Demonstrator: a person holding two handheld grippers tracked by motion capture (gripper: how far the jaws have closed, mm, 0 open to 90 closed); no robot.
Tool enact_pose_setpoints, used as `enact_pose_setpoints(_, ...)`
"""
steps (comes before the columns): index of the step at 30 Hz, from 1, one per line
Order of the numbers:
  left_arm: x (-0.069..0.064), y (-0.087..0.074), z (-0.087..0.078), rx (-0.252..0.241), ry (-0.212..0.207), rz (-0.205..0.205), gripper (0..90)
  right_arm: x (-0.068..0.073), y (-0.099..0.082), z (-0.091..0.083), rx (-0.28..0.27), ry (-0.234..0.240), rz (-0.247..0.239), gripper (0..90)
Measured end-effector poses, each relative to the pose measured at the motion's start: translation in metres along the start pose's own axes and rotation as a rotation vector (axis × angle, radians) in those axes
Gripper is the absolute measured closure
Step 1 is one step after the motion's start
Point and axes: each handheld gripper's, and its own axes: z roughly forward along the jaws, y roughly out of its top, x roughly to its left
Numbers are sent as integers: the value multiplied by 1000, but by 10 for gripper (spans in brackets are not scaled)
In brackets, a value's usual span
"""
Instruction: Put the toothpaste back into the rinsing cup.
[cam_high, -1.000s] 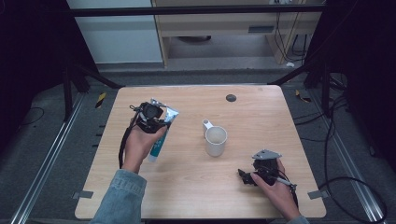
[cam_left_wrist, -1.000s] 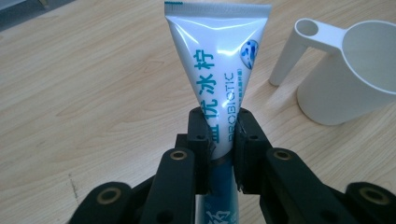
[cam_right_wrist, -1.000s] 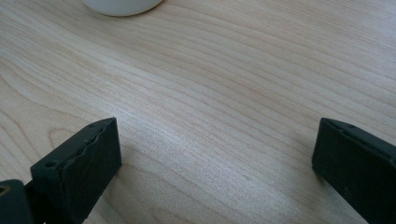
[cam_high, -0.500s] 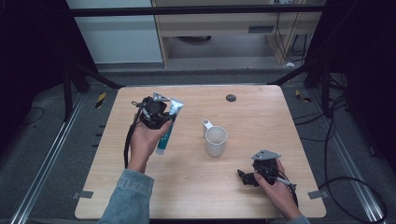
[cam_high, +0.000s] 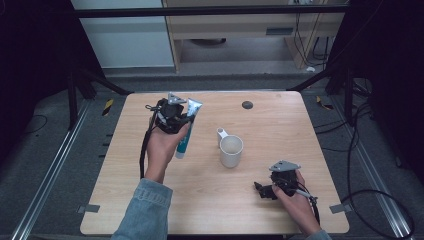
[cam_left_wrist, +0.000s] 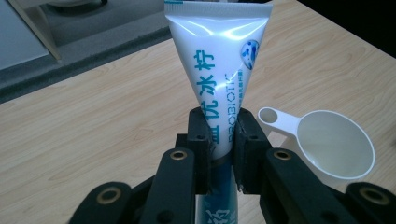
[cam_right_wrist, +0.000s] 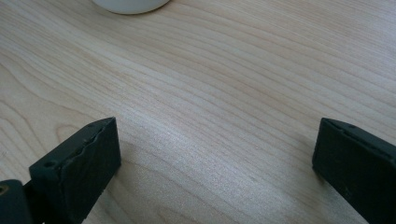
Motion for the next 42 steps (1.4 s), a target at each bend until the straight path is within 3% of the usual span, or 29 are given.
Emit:
enact_pose_setpoints(14, -21, 11, -9, -88, 25, 23, 786, 0, 0, 0, -1, 0, -4, 12)
enact_pose_setpoints(20, -24, 8, -12, -116, 27, 7, 786, 0, 0, 0, -1, 2, -6, 12)
enact_pose_setpoints(28, -27, 12, -15, -143, 35, 13, 786, 0, 0, 1, 1, 2, -12, 7)
enact_pose_setpoints(33, -30, 15, -14, -135, 44, 16, 786, 0, 1, 1, 3, 3, -13, 4)
enact_pose_setpoints(42, -42, 25, -11, -160, 29, 42, 786, -1, 1, 1, 4, 5, -18, 4)
